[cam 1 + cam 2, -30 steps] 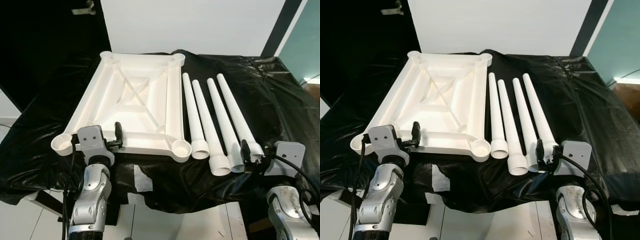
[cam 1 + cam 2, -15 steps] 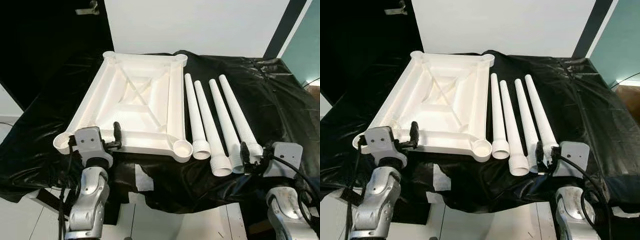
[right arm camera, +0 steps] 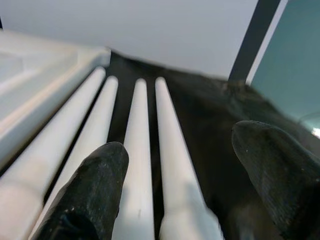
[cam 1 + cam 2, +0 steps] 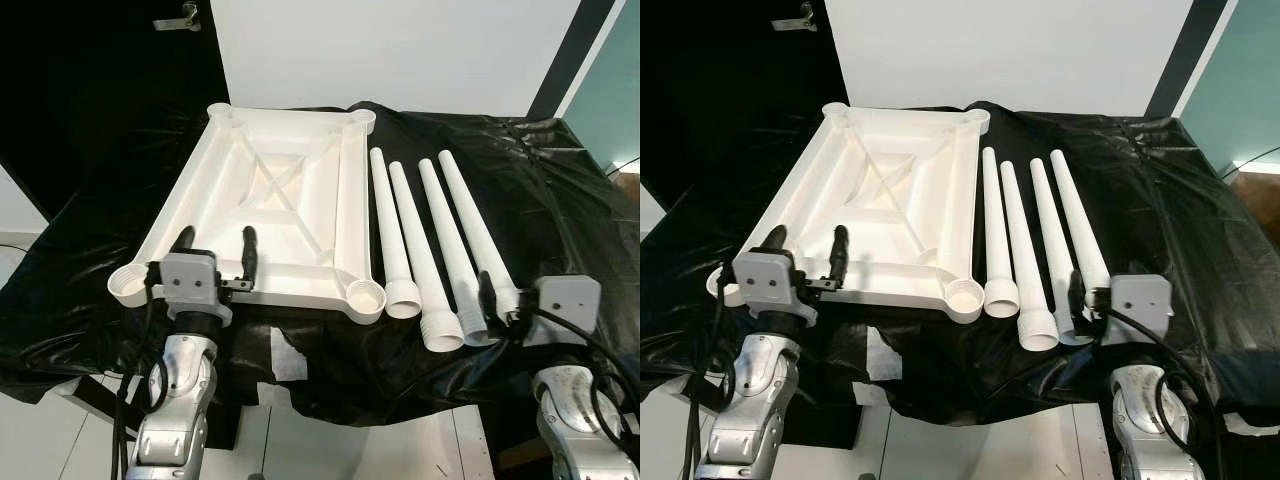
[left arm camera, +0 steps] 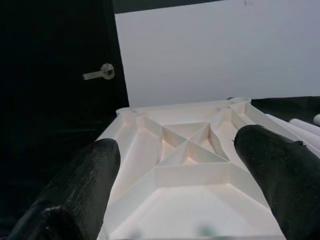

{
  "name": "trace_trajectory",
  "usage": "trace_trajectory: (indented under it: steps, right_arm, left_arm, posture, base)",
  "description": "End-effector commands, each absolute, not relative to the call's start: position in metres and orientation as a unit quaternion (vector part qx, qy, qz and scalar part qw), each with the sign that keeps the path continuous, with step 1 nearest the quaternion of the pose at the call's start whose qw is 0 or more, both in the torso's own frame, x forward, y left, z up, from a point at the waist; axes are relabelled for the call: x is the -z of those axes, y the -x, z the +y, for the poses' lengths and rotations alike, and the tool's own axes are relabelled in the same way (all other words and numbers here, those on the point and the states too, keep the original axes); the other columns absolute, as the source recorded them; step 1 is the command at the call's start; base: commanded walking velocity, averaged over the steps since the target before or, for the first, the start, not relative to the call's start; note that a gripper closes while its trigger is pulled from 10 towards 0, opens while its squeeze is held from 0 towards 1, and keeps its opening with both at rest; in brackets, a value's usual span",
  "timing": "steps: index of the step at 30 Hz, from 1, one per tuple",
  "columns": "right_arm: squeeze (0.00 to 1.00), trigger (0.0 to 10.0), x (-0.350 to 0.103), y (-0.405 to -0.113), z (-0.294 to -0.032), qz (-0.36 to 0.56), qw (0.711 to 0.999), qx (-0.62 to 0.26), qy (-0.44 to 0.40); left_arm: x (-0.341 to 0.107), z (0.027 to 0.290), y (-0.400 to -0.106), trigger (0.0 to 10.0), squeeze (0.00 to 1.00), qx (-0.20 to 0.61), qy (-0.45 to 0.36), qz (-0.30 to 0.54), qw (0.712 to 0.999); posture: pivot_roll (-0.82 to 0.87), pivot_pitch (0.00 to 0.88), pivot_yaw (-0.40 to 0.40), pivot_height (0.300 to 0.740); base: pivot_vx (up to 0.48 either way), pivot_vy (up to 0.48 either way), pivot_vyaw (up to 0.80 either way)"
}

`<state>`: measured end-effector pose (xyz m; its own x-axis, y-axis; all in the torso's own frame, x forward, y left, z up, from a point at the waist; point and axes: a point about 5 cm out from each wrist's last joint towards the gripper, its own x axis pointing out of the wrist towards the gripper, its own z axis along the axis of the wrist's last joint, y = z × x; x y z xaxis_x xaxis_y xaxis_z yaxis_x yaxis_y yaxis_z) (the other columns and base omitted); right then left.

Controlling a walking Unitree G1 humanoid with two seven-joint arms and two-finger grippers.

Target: Building children table

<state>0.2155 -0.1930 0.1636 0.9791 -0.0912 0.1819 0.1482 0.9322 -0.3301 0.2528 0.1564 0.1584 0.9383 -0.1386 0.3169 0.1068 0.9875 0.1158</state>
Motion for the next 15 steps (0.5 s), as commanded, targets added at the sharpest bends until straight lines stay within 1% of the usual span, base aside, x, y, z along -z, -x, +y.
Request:
trace_trajectory:
  steps: [1, 2, 3, 6, 8, 10, 13, 15]
  right_arm:
    - [0.00, 10.0, -0.165, -0.218, -0.191, -0.099, 0.979, 0.061, 0.169]
    - [0.00, 10.0, -0.165, -0.218, -0.191, -0.099, 0.979, 0.061, 0.169]
    - [0.00, 10.0, -0.163, -0.218, -0.187, -0.105, 0.983, 0.055, 0.142]
    - [0.00, 10.0, -0.163, -0.219, -0.185, -0.108, 0.984, 0.053, 0.132]
    - [0.00, 10.0, -0.158, -0.228, -0.186, -0.100, 0.991, 0.075, 0.056]
    - [0.00, 10.0, -0.156, -0.237, -0.186, -0.091, 0.992, 0.092, -0.008]
    - [0.00, 10.0, -0.156, -0.240, -0.186, -0.091, 0.991, 0.090, -0.027]
    - [0.00, 10.0, -0.156, -0.241, -0.185, -0.097, 0.991, 0.083, -0.023]
  left_arm:
    - [-0.155, 0.156, -0.254, 10.0, 0.00, 0.061, -0.046, -0.162, 0.984]
    - [-0.155, 0.156, -0.254, 10.0, 0.00, 0.061, -0.046, -0.162, 0.984]
    - [-0.156, 0.156, -0.255, 10.0, 0.00, 0.061, -0.022, -0.168, 0.984]
    - [-0.157, 0.156, -0.256, 10.0, 0.00, 0.061, -0.008, -0.169, 0.984]
    - [-0.158, 0.156, -0.259, 10.0, 0.00, 0.043, 0.037, -0.169, 0.984]
    - [-0.160, 0.154, -0.261, 10.0, 0.00, 0.037, 0.049, -0.174, 0.983]
    - [-0.161, 0.153, -0.262, 10.0, 0.00, 0.040, 0.046, -0.178, 0.982]
    - [-0.161, 0.152, -0.264, 10.0, 0.00, 0.041, 0.045, -0.180, 0.982]
  posture:
    - [-0.05, 0.019, -0.015, 0.740]
    - [-0.05, 0.019, -0.015, 0.740]
    - [-0.05, 0.020, -0.010, 0.740]
    - [-0.05, 0.020, -0.008, 0.740]
    - [-0.06, 0.019, 0.000, 0.740]
    - [-0.05, 0.016, 0.002, 0.740]
    - [-0.05, 0.015, 0.003, 0.740]
    - [-0.05, 0.014, 0.004, 0.740]
  base:
    - [0.000, 0.000, 0.00]
    - [0.000, 0.000, 0.00]
    - [0.000, 0.000, 0.00]
    - [0.000, 0.000, 0.00]
    - [0.000, 0.000, 0.00]
    - [0.000, 0.000, 0.00]
    - [0.000, 0.000, 0.00]
    - [0.000, 0.000, 0.00]
